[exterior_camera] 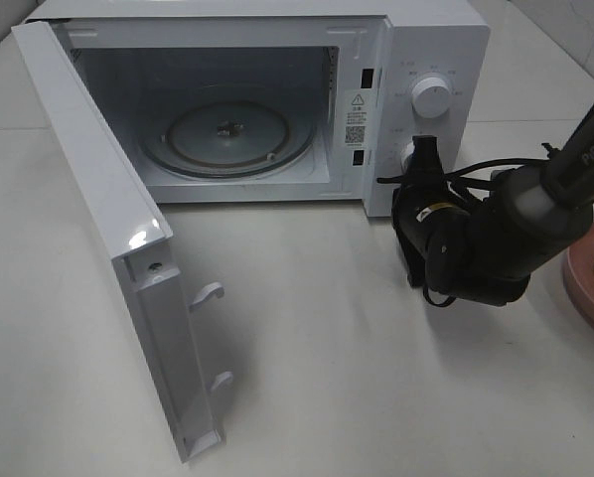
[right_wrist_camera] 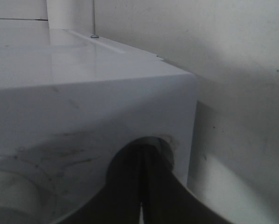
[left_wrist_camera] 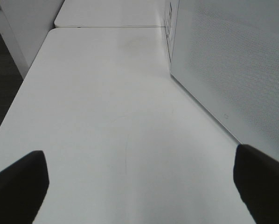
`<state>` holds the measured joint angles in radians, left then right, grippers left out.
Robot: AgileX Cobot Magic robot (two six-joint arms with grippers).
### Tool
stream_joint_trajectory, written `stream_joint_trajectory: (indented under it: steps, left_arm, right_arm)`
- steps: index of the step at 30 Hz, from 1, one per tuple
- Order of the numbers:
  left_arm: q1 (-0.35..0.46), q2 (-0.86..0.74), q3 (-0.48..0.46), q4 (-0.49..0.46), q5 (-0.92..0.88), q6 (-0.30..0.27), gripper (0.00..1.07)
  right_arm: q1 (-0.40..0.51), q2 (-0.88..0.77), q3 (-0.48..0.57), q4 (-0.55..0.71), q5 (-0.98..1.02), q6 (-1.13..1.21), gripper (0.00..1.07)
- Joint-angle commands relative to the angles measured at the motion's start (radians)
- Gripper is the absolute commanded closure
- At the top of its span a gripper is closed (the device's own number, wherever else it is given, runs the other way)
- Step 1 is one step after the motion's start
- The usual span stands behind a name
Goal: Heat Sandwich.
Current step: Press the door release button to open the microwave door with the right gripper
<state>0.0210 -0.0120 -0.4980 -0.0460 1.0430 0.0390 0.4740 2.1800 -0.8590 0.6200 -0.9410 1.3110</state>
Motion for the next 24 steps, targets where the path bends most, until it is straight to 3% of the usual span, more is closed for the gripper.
stream_joint_trajectory:
  steps: [1,13,24]
  left_arm:
    - [-0.006,-0.021,0.003,0.0,-0.007,-0.004,0.03]
    - [-0.006,-0.021,0.003,0.0,-0.007,-0.005,0.03]
    - [-0.006,-0.021,0.003,0.0,-0.007,-0.005,0.03]
  right_arm:
    - [-0.033,-0.017,-0.077,-0.097,-0.093,0.005,1.07]
    - [-0.029,-0.065,0.027,-0.132,-0.032,0.033,1.07]
    - [-0.029,-0.147,0.121,-0.194,0.149,-0.022,1.07]
